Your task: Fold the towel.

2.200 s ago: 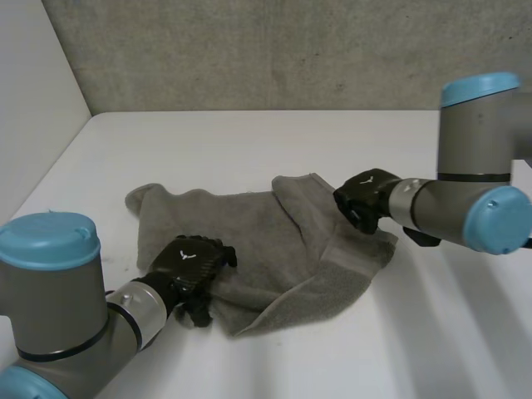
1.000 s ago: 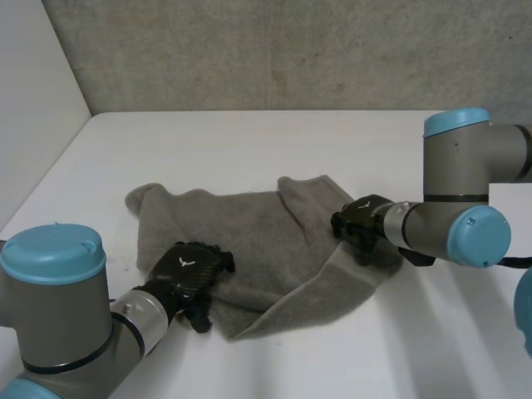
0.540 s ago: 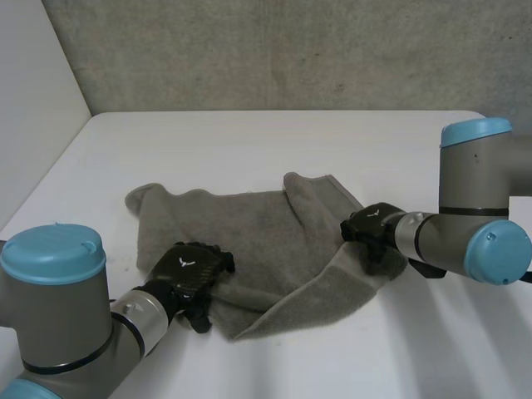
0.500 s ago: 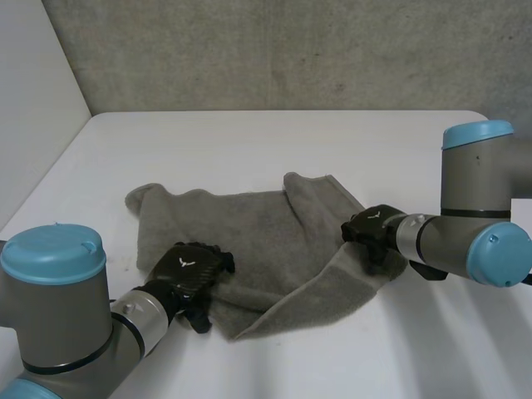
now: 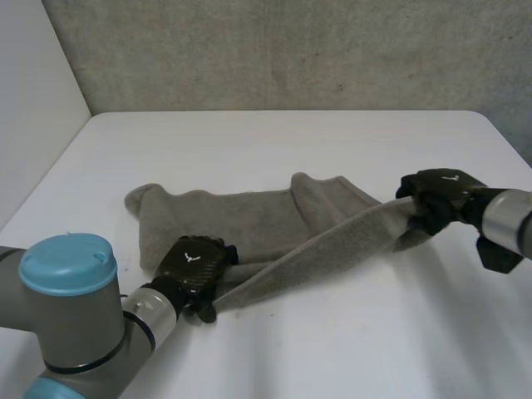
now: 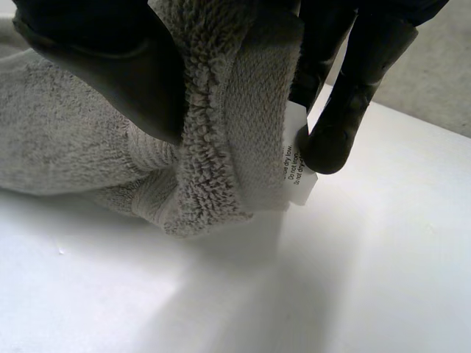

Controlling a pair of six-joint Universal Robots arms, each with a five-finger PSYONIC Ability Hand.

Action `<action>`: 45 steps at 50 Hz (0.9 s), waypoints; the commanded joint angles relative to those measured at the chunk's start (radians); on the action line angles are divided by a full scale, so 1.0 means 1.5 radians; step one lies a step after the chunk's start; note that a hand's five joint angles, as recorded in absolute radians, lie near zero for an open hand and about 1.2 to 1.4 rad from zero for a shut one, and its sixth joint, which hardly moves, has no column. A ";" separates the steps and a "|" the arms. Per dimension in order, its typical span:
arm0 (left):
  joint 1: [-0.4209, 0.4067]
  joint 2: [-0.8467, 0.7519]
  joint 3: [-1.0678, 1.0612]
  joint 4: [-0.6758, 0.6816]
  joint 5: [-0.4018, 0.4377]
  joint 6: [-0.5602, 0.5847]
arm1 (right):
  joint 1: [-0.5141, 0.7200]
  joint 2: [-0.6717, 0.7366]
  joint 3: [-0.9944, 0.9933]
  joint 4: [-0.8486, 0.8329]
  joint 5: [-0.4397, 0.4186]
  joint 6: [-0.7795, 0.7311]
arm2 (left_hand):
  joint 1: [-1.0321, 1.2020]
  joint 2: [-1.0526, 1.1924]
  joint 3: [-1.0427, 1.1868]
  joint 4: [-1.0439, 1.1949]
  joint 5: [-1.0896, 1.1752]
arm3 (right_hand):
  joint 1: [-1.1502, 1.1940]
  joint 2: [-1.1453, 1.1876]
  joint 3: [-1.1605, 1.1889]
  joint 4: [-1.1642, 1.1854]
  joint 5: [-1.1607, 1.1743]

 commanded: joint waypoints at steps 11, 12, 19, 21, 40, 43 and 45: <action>0.003 0.068 0.034 0.023 -0.118 0.037 | -0.087 -0.236 0.072 0.000 -0.103 0.049 | 0.632 0.631 0.631 0.631 0.629 | 0.041 0.047 0.047 0.039 0.037; 0.003 0.068 0.034 0.023 -0.118 0.037 | -0.087 -0.262 0.066 0.001 -0.103 0.049 | 0.632 0.631 0.631 0.631 0.629 | 0.041 0.047 0.047 0.039 0.037; -0.005 0.249 0.086 0.005 -0.116 0.061 | -0.085 -0.330 -0.013 0.011 -0.096 0.069 | 0.632 0.631 0.631 0.631 0.629 | 0.041 0.047 0.047 0.039 0.037; -0.006 0.280 0.103 -0.017 -0.114 0.061 | -0.085 -0.335 -0.039 0.021 -0.096 0.076 | 0.632 0.631 0.631 0.631 0.629 | 0.041 0.047 0.047 0.039 0.037; 0.057 0.084 0.241 -0.224 -0.001 0.063 | -0.011 -0.136 -0.155 0.127 -0.058 -0.052 | 0.632 0.631 0.631 0.631 0.629 | 0.041 0.047 0.047 0.039 0.037; 0.057 -0.011 0.301 -0.219 -0.001 0.063 | 0.034 -0.062 -0.162 0.125 0.000 -0.081 | 0.623 0.622 0.621 0.622 0.620 | 0.041 0.047 0.047 0.039 0.037; 0.057 -0.056 0.338 -0.217 0.000 0.064 | 0.053 -0.034 -0.165 0.122 0.029 -0.091 | 0.623 0.622 0.621 0.622 0.620 | 0.041 0.047 0.047 0.039 0.037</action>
